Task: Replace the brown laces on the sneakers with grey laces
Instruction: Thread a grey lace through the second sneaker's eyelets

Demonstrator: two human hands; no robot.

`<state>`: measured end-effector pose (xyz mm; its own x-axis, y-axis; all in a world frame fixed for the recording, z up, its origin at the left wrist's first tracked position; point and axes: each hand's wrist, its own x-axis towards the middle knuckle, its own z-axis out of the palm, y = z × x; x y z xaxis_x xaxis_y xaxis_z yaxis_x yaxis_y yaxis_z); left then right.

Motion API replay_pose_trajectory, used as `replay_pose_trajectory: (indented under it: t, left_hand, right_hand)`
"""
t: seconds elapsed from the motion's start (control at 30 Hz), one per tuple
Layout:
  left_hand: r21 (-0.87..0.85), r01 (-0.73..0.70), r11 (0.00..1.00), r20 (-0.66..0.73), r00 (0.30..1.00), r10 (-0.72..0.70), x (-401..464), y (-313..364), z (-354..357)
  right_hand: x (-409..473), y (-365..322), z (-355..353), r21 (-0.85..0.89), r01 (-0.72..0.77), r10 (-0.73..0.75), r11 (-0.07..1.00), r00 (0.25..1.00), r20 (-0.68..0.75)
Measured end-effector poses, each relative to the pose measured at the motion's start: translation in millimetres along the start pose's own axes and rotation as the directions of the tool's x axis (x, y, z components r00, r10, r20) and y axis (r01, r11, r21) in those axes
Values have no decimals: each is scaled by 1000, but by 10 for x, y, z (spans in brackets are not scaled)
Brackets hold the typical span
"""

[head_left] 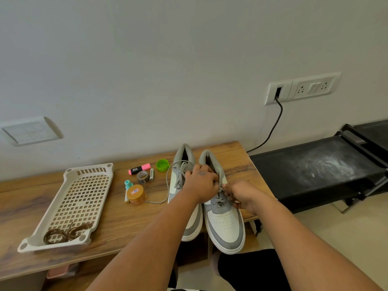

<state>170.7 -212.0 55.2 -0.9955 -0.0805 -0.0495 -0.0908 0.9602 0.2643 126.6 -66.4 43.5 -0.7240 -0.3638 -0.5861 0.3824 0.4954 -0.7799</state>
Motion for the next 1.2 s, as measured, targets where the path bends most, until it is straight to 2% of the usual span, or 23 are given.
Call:
replay_pose_trajectory:
  t: [0.07, 0.13, 0.23, 0.37, 0.63, 0.83, 1.03, 1.13, 1.2]
  left_hand:
    - [-43, 22, 999, 77, 997, -19, 6, 5, 38]
    - [-88, 36, 995, 106, 994, -27, 16, -4, 50]
    - [-101, 37, 994, 140, 990, -23, 38, -17, 24]
    - [-36, 29, 999, 194, 981, -21, 52, -22, 12]
    - [-40, 77, 996, 198, 978, -68, 89, 53, 56]
    - [-77, 101, 992, 166, 982, -87, 111, 41, 71]
    - [-183, 93, 979, 167, 984, -63, 147, -23, 68]
    - [-261, 80, 962, 140, 989, -44, 138, -40, 74]
    - [-233, 64, 970, 135, 990, -33, 129, -50, 87]
  right_hand:
    - [2, -8, -18, 172, -83, 75, 982, 996, 55]
    - [-14, -11, -35, 255, -132, 113, 958, 990, 88]
    - [10, -4, -24, 136, -77, 75, 988, 997, 21]
    - [15, -8, -1, 22, 7, -6, 1000, 999, -42]
    - [-16, -10, -53, 5, 93, -92, 996, 992, -83]
    - [-49, -27, -50, 4, -7, 7, 1000, 998, -57]
    - [-40, -34, -2, -145, 104, -112, 984, 993, -45]
    - [-44, -49, 29, -29, 39, -39, 999, 999, -22]
    - [-63, -53, 23, 87, -47, 49, 995, 999, -16]
